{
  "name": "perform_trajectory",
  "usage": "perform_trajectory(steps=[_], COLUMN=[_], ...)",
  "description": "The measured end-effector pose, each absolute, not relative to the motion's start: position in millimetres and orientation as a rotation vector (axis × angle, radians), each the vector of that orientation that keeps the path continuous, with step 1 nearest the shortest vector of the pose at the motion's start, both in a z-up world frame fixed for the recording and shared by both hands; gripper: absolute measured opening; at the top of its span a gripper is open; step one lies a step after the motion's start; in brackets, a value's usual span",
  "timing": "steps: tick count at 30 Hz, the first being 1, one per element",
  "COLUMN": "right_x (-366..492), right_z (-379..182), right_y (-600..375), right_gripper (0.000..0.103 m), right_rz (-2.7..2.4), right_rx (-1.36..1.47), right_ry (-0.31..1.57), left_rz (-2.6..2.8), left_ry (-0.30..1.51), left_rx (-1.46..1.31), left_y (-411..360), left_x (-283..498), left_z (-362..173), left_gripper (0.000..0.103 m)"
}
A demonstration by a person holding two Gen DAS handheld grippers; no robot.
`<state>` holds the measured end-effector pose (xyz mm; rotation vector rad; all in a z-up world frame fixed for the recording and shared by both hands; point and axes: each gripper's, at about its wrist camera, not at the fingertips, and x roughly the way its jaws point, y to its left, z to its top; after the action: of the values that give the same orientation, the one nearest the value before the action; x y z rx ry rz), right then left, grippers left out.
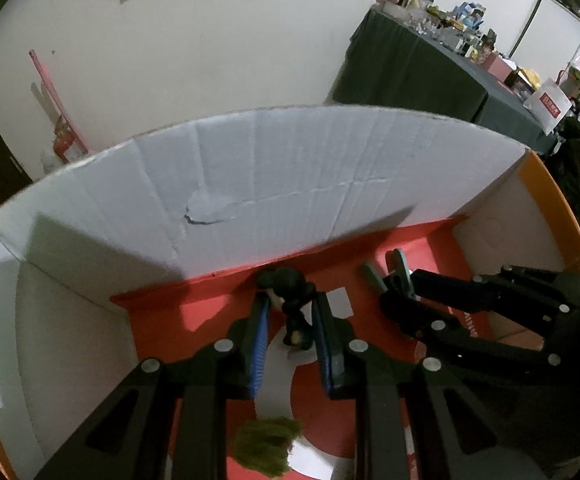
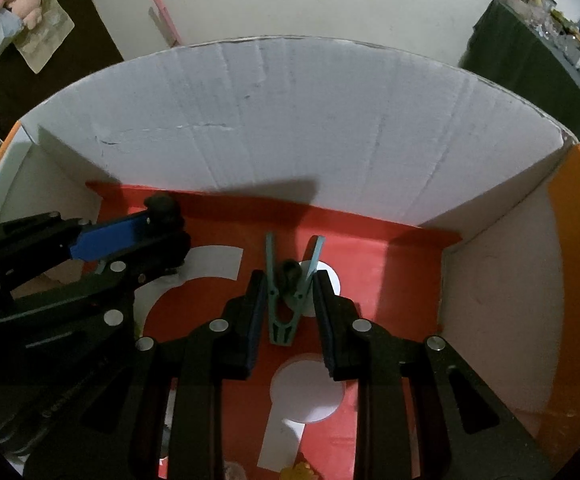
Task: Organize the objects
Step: 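Carry the figurine and teal clip into the red box and lower them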
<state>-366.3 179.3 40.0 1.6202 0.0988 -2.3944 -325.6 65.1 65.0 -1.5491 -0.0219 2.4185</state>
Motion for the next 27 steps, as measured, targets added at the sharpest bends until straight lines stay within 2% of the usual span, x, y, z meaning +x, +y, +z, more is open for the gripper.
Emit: perform_trajectory(steps=[15,27], right_x=[-365,-358], right_z=[41,45], right_y=[199,207], right_gripper=[0.023,0.023], right_rz=[-2.366,-2.371], right_rx=[1.647,1.651], right_ry=[-0.008,0.02], left_rz=[2.385,2.383], left_ry=[-0.021,-0.032], left_rx=[-1.621,-1.605], left_y=[67,59], left_x=[-323,-313], left_z=[56,53], left_gripper=[0.023,0.024])
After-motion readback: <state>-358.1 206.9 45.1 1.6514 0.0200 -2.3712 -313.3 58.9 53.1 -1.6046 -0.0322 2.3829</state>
